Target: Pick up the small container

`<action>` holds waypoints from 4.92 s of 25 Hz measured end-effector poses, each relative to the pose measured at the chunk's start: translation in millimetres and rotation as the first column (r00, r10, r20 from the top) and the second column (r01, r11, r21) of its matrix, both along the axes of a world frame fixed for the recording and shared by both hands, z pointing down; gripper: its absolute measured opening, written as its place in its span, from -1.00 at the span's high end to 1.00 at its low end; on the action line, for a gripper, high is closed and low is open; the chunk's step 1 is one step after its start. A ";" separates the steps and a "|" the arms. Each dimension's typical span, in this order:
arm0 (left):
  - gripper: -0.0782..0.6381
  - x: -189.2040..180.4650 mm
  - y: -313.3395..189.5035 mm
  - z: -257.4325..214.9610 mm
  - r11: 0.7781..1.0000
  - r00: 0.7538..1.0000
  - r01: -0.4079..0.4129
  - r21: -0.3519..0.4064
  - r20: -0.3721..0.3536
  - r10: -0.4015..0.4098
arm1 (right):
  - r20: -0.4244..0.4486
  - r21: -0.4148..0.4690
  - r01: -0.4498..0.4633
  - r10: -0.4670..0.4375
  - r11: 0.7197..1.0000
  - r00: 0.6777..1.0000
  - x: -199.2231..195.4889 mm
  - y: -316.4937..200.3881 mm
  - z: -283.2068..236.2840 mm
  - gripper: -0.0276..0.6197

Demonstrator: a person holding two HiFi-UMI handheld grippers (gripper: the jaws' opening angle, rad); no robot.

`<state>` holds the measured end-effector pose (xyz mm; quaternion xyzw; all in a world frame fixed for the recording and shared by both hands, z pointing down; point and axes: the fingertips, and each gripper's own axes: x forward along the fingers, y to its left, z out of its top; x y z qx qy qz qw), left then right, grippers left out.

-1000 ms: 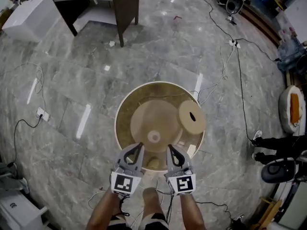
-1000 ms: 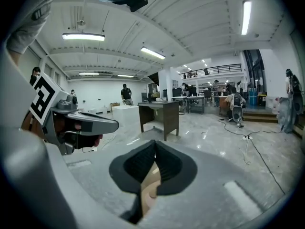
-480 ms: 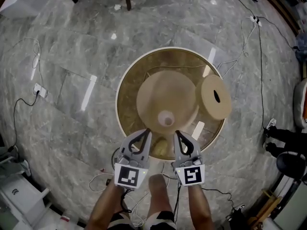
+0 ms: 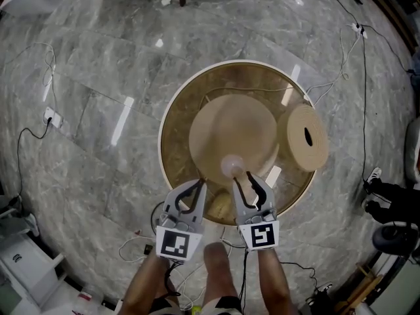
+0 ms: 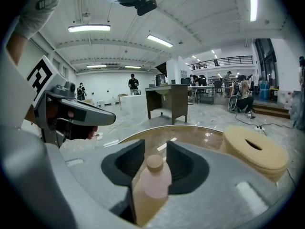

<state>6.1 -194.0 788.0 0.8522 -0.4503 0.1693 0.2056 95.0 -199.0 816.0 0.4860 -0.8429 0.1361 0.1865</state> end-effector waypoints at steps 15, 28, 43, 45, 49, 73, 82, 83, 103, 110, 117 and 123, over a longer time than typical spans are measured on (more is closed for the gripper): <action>0.73 -5.2 -17.2 50.6 0.999 1.000 0.022 -0.037 0.006 -0.022 | -0.025 -0.020 0.032 -0.032 0.999 0.999 -14.2 -24.2 66.3 0.23; 0.73 -13.6 -16.6 65.0 0.997 0.999 0.024 -0.076 0.024 -0.022 | -0.114 -0.002 0.011 -0.011 1.000 0.993 -16.6 -25.2 74.6 0.50; 0.73 -4.2 -11.1 46.7 0.998 1.000 0.007 -0.065 0.029 -0.005 | -0.102 -0.023 0.004 -0.007 1.000 0.995 -13.9 -23.5 71.2 0.55; 0.73 -5.2 -11.9 39.7 0.998 0.999 0.004 -0.060 0.035 -0.002 | -0.095 -0.018 0.000 -0.002 1.000 0.996 -14.0 -23.2 65.4 0.55; 0.73 -9.8 -16.9 21.0 0.999 0.999 -0.003 -0.033 0.048 0.004 | -0.087 -0.014 -0.009 0.008 1.000 0.996 -13.5 -26.2 48.1 0.55; 0.73 17.4 5.9 -270.2 0.958 0.979 -0.196 0.208 0.103 0.178 | -0.040 0.101 -0.135 0.140 0.986 0.989 26.0 14.9 -278.5 0.55; 0.73 27.9 39.5 -375.5 0.912 0.955 -0.297 0.283 0.102 0.279 | 0.002 0.156 -0.265 0.268 0.952 0.963 38.3 68.6 -390.7 0.55; 0.73 26.3 45.8 -384.1 0.907 0.952 -0.306 0.290 0.102 0.289 | 0.000 0.162 -0.276 0.280 0.947 0.960 38.2 77.1 -400.1 0.55; 0.73 -58.9 175.6 -477.0 0.866 0.933 -0.353 0.354 0.068 0.353 | -0.041 0.233 -0.438 0.458 0.868 0.888 -8.1 250.6 -506.5 0.55; 0.73 -82.8 212.0 -480.7 0.855 0.927 -0.368 0.365 0.065 0.371 | -0.042 0.256 -0.449 0.473 0.856 0.880 -32.3 286.6 -515.2 0.55; 0.73 -89.2 216.5 -492.5 0.845 0.925 -0.371 0.386 0.067 0.375 | -0.037 0.262 -0.462 0.487 0.847 0.872 -38.2 299.4 -520.1 0.55; 0.73 -90.0 216.2 -489.8 0.843 0.924 -0.372 0.388 0.065 0.378 | -0.044 0.261 -0.460 0.486 0.849 0.873 -40.5 299.6 -514.7 0.55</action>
